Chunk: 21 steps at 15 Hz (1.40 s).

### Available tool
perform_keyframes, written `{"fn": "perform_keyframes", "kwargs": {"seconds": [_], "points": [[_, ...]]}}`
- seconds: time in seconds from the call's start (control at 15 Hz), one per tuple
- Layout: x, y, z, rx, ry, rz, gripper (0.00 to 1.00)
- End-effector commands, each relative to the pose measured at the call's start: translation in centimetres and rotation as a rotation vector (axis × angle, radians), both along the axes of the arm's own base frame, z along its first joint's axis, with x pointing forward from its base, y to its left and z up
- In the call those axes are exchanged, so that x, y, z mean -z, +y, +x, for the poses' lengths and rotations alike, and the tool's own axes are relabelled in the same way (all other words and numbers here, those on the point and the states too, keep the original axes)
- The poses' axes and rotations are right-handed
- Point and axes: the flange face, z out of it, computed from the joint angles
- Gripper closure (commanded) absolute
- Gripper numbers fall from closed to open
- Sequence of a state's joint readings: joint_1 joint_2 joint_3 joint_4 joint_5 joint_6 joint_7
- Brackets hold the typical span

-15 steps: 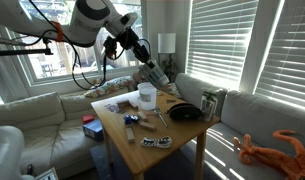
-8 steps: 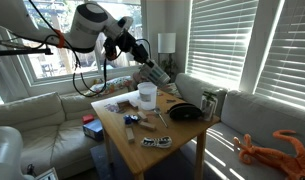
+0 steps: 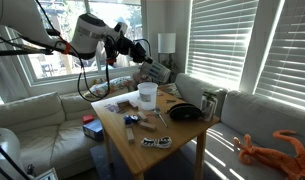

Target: Pour the content from the metallic cup into the clear cup

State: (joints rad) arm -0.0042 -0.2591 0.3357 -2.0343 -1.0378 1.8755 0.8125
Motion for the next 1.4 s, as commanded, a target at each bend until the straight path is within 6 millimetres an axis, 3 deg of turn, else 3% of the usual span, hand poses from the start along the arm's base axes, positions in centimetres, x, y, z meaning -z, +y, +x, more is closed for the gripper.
{"fn": "perform_keyframes", "kwargs": {"seconds": [0.0, 0.6, 1.33], "points": [[0.2, 1.3, 1.0, -0.001, -0.007, -0.095, 0.99], [2.0, 3.7, 1.7, -0.025, 0.012, -0.265, 0.99], [3.0, 4.3, 2.0, -0.016, 0.017, -0.394, 0.99]]}}
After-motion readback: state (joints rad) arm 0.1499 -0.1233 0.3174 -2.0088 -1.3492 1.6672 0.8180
